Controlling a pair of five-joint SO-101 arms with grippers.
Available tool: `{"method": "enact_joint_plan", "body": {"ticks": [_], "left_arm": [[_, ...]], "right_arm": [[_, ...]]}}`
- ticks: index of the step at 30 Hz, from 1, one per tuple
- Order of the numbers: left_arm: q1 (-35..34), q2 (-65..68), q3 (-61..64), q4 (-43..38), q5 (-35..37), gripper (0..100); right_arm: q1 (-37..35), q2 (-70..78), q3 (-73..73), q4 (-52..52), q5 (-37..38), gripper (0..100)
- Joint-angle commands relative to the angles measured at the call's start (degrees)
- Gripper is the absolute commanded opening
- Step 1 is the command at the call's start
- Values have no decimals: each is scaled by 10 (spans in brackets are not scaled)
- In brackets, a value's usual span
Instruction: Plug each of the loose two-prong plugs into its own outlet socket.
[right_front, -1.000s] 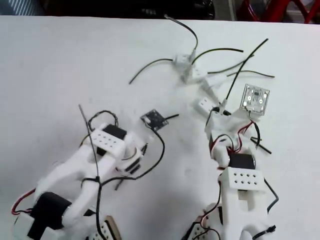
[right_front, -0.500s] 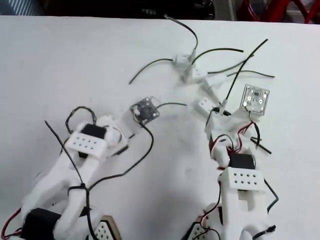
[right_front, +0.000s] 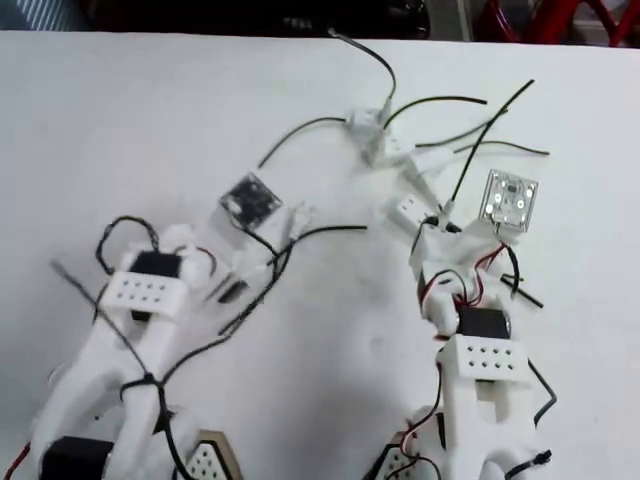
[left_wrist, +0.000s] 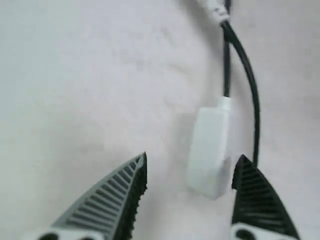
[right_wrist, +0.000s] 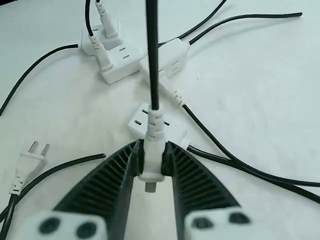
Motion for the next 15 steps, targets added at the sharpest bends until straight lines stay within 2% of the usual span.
{"method": "enact_joint_plan", "body": {"ticks": [1, 4, 12, 15], "left_arm": [[-52, -63, -41, 2, 4, 254], [-63, -79, -41, -1, 4, 254], [-94, -18, -28, -105, 6, 253], [-97, 5, -29, -98, 2, 255]], "right_arm": [[2, -9, -4, -12, -1, 18], [2, -9, -4, -12, -1, 18], [2, -9, -3, -12, -1, 18], [2, -9, -3, -12, -1, 18]]}}
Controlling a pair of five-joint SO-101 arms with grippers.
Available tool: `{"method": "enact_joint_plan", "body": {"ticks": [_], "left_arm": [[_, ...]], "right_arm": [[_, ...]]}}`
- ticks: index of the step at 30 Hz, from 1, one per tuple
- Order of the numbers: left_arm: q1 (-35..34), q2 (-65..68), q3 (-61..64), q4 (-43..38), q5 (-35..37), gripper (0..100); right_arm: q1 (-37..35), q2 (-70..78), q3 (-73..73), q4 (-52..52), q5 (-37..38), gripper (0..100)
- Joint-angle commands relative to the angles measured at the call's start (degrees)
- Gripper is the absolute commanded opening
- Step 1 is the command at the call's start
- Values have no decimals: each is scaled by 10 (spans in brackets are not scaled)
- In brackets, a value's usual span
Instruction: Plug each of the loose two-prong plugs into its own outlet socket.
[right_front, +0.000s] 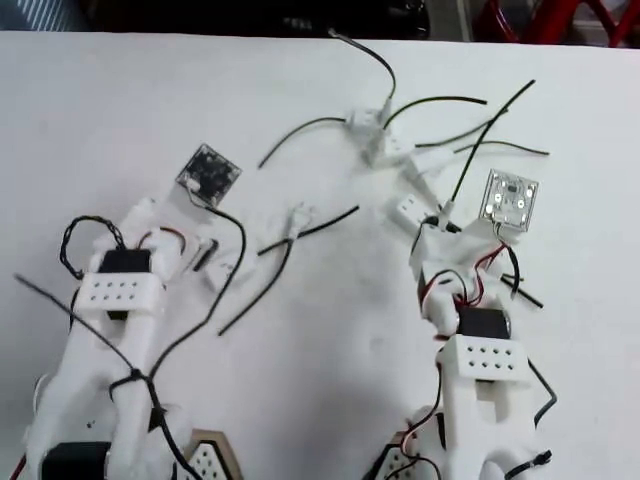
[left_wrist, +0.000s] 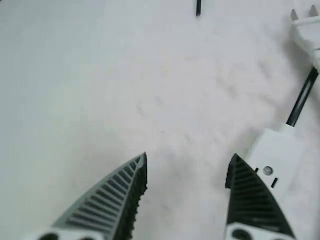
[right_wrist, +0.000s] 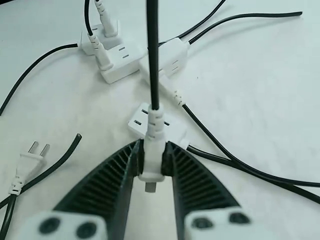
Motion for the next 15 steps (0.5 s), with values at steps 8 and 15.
{"method": "enact_joint_plan", "body": {"ticks": [8, 15], "left_arm": [[65, -31, -81, 220, 1, 255], [144, -56, -58, 251, 1, 255]], "right_arm": [[0, -9, -3, -12, 0, 18], [2, -9, -3, -12, 0, 18]]}}
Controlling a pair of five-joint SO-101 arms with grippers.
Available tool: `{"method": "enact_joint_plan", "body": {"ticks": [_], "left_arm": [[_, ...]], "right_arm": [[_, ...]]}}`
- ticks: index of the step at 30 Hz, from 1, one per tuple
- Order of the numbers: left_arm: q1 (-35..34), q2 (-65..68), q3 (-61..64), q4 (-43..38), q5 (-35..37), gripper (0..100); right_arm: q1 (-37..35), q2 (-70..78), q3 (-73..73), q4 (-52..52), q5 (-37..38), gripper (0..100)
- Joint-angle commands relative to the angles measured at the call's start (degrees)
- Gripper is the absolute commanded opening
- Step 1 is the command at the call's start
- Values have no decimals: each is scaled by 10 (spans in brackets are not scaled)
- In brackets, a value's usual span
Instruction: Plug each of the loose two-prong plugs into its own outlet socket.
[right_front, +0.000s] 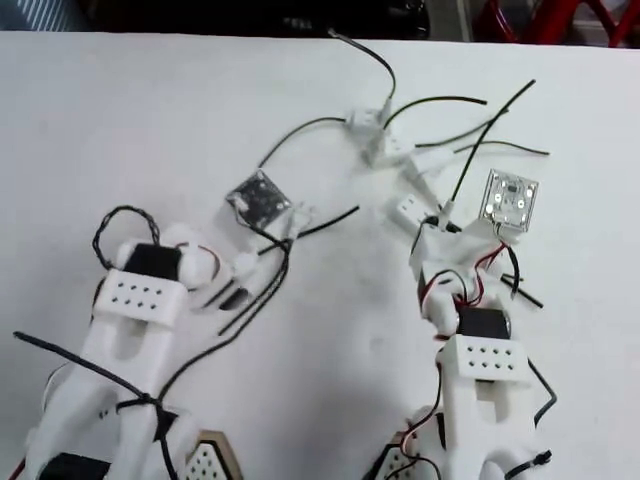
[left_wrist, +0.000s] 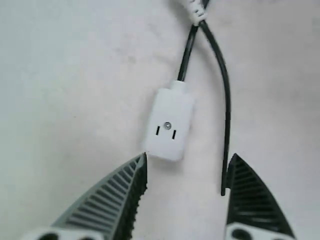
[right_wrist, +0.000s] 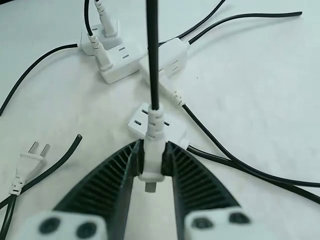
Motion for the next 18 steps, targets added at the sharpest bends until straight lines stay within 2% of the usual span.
{"method": "enact_joint_plan", "body": {"ticks": [1, 5, 8, 14, 18], "left_arm": [[29, -6, 0, -8, 1, 255], [21, 86, -18, -46, 1, 255], [5, 192, -77, -52, -4, 255], [-54, 418, -270, 10, -33, 253], [-94, 534, -425, 95, -48, 252]], "right_arm": [[2, -9, -3, -12, 0, 18], [1, -9, -3, -12, 0, 18], [2, -9, -3, -12, 0, 18], [2, -9, -2, -12, 0, 18], [1, -9, -2, -12, 0, 18]]}}
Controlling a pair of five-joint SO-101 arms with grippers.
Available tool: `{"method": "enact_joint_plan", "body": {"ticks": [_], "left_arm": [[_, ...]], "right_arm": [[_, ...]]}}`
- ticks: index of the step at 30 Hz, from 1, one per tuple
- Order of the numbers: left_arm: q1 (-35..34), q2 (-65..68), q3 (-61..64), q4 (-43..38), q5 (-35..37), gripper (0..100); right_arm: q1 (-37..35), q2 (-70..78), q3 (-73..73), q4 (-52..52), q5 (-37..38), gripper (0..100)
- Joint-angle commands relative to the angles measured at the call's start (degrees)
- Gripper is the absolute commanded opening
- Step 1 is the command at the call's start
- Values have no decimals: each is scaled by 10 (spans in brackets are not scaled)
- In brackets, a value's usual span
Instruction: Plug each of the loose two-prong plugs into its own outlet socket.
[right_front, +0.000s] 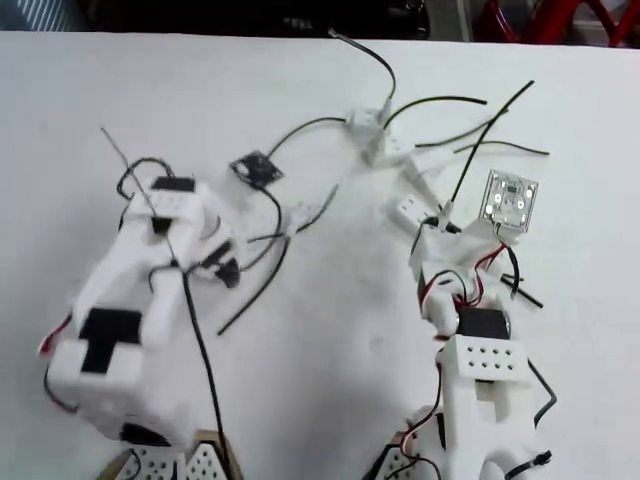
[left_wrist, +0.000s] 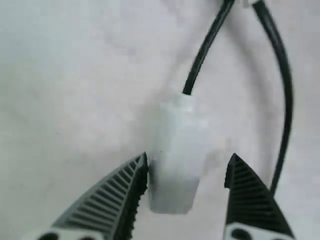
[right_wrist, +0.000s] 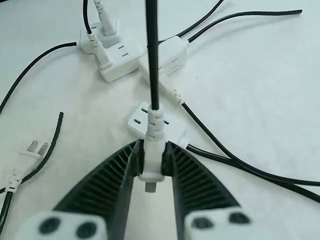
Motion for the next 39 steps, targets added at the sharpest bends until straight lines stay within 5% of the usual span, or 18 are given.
{"method": "enact_joint_plan", "body": {"ticks": [1, 8, 15, 25, 39], "left_arm": [[-44, 130, -195, 95, -14, 252], [-58, 213, -345, 185, -13, 251], [-53, 213, -375, 216, -13, 149], [-84, 213, -419, 207, 27, 280], [-83, 213, -482, 252, -13, 279]], "right_arm": [[1, -9, -4, -12, 0, 18], [1, -9, -4, -12, 0, 18], [2, -9, -4, -12, 0, 19], [1, -9, -4, -12, 0, 19], [2, -9, -4, -12, 0, 19]]}}
